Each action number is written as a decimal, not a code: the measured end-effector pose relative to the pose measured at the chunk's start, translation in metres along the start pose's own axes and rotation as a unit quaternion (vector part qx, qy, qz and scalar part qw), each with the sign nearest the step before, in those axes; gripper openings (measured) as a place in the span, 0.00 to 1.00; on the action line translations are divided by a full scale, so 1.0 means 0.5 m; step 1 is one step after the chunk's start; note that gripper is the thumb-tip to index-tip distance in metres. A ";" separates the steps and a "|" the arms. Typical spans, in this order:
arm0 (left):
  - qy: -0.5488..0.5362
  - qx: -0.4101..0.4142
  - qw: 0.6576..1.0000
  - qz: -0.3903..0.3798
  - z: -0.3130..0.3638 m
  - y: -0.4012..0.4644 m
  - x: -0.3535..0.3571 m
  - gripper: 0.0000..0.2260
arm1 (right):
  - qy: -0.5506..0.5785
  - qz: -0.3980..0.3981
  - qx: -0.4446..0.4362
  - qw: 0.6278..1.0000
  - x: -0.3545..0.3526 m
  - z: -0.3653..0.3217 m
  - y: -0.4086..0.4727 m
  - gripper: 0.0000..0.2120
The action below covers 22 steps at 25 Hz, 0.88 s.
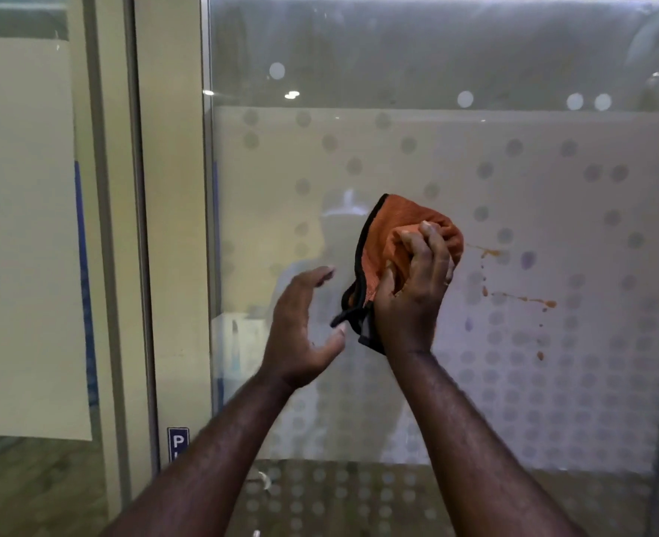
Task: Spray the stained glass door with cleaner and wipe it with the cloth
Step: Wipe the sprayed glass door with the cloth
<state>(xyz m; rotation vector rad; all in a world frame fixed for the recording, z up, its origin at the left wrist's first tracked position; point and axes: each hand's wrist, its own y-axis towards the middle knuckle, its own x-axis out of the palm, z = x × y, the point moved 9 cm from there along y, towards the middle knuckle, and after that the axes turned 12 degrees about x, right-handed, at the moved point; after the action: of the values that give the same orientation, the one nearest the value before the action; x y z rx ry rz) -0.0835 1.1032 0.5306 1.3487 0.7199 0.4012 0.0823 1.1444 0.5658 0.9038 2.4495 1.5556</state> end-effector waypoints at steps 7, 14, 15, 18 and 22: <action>0.106 0.031 0.985 0.135 -0.084 0.030 -0.112 0.29 | -0.186 -0.061 -0.032 0.980 0.064 0.010 -0.024 0.46; 0.216 0.076 0.973 0.026 -0.131 0.035 -0.080 0.30 | -0.263 -0.051 -0.044 0.962 0.088 0.022 -0.035 0.35; 0.227 0.079 0.970 0.024 -0.134 0.033 -0.077 0.30 | -0.267 -0.047 -0.048 0.961 0.087 0.025 -0.035 0.34; 0.266 0.085 0.960 0.029 -0.136 0.029 -0.074 0.29 | -0.285 -0.041 -0.056 0.956 0.087 0.034 -0.043 0.34; 0.307 0.075 0.948 0.037 -0.142 0.027 -0.074 0.29 | -0.283 -0.045 -0.078 0.955 0.086 0.045 -0.055 0.33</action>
<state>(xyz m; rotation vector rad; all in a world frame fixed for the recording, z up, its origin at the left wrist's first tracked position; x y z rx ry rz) -0.1563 1.1343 0.5482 1.4029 1.2346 0.8630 0.0442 1.1766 0.5411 1.0189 1.9099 1.2208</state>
